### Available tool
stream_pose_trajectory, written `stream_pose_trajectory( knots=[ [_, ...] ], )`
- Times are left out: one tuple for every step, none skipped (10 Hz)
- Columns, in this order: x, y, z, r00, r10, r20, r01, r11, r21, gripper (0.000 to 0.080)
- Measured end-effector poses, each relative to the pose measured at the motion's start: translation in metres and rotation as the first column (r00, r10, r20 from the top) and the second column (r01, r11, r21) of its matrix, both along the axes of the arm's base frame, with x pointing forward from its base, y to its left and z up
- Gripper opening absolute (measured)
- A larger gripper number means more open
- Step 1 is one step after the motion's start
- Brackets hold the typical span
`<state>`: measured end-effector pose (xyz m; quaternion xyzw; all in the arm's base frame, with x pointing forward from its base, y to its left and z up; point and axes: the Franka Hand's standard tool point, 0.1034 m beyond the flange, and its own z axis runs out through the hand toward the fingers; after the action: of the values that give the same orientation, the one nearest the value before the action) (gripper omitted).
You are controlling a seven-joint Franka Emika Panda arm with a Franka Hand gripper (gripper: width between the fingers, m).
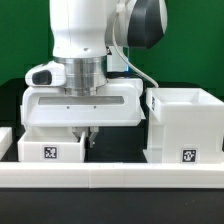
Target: Assemble drawer
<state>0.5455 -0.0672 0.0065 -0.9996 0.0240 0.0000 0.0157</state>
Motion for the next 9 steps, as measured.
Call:
stream_pose_trajectory(
  knots=[
    [0.000, 0.000, 0.000, 1.000, 0.000, 0.000, 0.000, 1.000, 0.000, 0.0041],
    [0.000, 0.000, 0.000, 1.000, 0.000, 0.000, 0.000, 1.000, 0.000, 0.0041],
    [0.000, 0.000, 0.000, 1.000, 0.000, 0.000, 0.000, 1.000, 0.000, 0.0041],
    [0.000, 0.000, 0.000, 1.000, 0.000, 0.000, 0.000, 1.000, 0.000, 0.0041],
    [0.000, 0.000, 0.000, 1.000, 0.000, 0.000, 0.000, 1.000, 0.000, 0.0041],
    [-0.001, 0.000, 0.000, 1.000, 0.031, 0.000, -0.031, 1.000, -0.002, 0.0041],
    [-0.005, 0.002, 0.003, 0.994, 0.108, 0.000, -0.108, 0.994, -0.001, 0.0041],
    [-0.008, 0.002, 0.005, 0.987, 0.162, -0.006, -0.162, 0.987, 0.002, 0.0041],
    [-0.010, 0.001, 0.006, 0.984, 0.179, -0.010, -0.179, 0.984, 0.005, 0.0041]
  ],
)
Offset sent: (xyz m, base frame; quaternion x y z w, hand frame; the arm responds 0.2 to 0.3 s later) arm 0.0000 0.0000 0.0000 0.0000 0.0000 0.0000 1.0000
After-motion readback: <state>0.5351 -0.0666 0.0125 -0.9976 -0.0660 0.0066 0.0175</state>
